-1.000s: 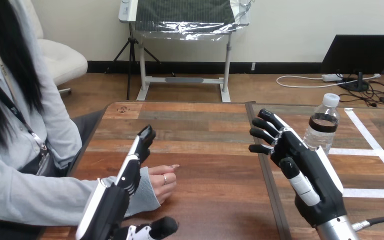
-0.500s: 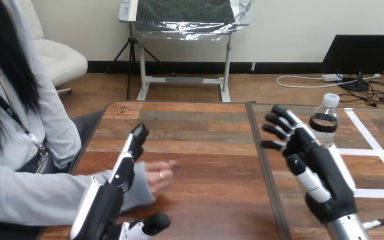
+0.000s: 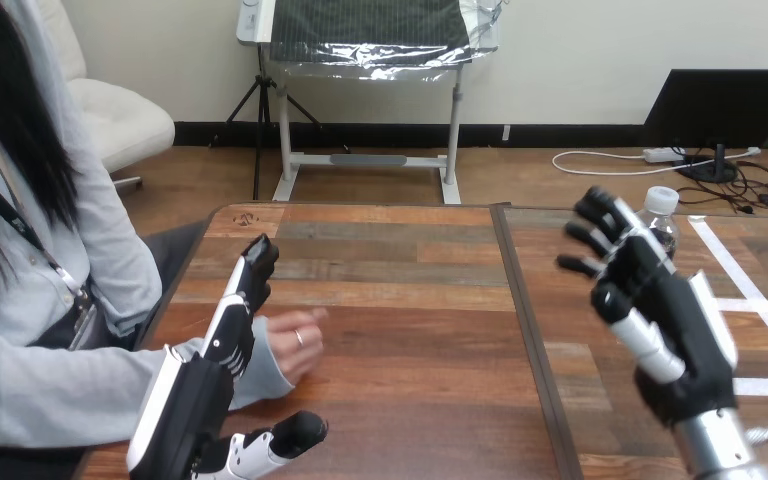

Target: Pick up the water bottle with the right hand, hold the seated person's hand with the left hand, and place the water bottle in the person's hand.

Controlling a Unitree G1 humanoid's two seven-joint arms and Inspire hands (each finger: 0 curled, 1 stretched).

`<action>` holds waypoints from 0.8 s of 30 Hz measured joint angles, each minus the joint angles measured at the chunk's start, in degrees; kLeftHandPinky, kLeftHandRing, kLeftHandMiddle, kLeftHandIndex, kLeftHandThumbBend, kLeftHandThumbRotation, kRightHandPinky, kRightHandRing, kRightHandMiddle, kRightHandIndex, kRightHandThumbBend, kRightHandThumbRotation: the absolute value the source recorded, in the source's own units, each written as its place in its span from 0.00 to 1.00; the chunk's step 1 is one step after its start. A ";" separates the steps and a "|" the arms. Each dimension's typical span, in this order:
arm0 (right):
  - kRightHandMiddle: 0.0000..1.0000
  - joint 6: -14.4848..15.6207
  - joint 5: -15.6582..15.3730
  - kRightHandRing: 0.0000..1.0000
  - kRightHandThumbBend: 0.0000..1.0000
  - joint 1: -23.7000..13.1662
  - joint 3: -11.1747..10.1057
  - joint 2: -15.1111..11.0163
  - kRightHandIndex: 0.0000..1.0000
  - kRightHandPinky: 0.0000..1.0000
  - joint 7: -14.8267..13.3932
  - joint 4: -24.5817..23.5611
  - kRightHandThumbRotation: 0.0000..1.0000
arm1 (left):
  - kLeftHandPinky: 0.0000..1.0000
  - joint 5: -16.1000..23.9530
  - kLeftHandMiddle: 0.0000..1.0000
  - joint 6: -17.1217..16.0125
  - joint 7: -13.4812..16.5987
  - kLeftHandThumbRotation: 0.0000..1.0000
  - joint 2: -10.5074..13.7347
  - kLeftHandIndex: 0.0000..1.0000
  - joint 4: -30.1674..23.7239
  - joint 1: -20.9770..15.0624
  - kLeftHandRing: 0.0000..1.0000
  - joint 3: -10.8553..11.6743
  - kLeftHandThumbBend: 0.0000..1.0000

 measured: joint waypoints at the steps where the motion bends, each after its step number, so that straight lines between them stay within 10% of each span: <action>1: 0.94 0.00 0.00 0.92 1.00 -0.33 -0.11 -0.19 0.93 0.82 -0.13 0.26 0.64 | 1.00 -0.04 1.00 0.00 -0.09 0.68 0.02 1.00 0.00 -0.09 1.00 0.05 1.00; 24: 0.96 -0.36 -0.95 0.96 1.00 -10.81 -3.16 -5.91 0.96 0.87 -5.88 8.23 0.62 | 1.00 -0.53 1.00 0.08 -1.40 0.67 0.04 1.00 0.02 -1.37 1.00 2.22 1.00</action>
